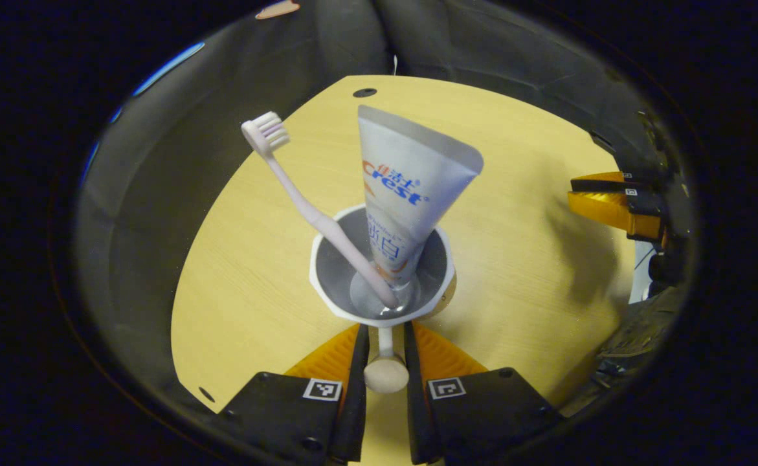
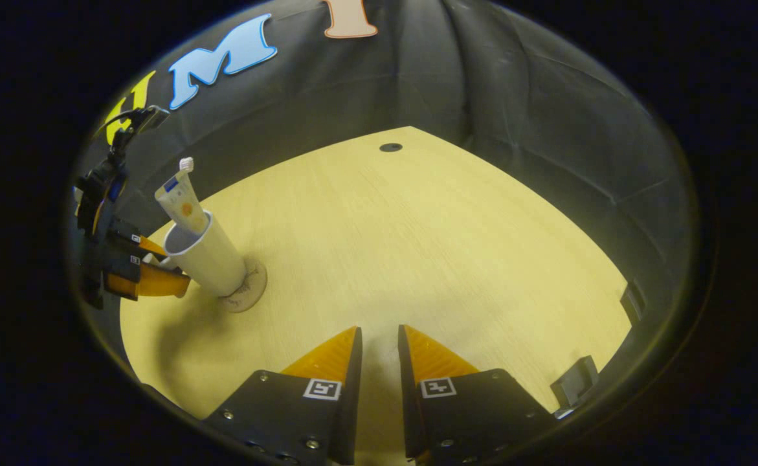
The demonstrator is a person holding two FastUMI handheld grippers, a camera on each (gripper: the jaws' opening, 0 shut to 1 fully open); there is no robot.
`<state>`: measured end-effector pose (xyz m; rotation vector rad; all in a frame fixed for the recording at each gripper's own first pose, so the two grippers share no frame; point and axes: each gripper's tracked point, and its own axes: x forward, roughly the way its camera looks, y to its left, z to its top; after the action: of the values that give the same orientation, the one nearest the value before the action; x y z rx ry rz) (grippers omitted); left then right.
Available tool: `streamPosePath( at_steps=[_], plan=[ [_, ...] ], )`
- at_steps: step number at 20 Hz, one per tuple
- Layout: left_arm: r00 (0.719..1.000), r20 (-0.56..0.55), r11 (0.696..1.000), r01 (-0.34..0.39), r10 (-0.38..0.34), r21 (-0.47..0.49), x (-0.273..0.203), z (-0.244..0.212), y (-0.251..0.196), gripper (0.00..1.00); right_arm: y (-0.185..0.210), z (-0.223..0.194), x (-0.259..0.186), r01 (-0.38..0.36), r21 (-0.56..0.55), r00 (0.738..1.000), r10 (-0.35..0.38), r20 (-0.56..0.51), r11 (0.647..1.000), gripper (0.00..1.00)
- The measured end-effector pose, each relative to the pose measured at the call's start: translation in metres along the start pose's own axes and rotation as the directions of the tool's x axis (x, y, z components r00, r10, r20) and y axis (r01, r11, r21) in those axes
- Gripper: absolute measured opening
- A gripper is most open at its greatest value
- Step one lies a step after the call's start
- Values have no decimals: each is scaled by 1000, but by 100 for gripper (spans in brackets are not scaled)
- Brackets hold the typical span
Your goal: Put the toothbrush and toothpaste on the desktop into the cup, then pick up the cup and place it on the coaster on the desktop.
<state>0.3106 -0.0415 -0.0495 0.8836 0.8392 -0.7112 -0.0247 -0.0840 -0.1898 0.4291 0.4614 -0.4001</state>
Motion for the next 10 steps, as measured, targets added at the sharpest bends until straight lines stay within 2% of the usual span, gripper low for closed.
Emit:
streamPosePath(
  at_steps=[5,6,10],
  plan=[
    [1000,25,1000,18,-18,-6,2,0,0,41,10,-7,0,17,19,1000,-17,-7,1000,30],
    [999,26,1000,19,-19,-11,3,0,2,34,13,-7,2,18,20,1000,-18,-9,1000,30],
    [1000,10,999,18,-18,-39,7,-4,4,34,6,-8,1,10,23,1000,-10,-19,1000,30]
  ],
)
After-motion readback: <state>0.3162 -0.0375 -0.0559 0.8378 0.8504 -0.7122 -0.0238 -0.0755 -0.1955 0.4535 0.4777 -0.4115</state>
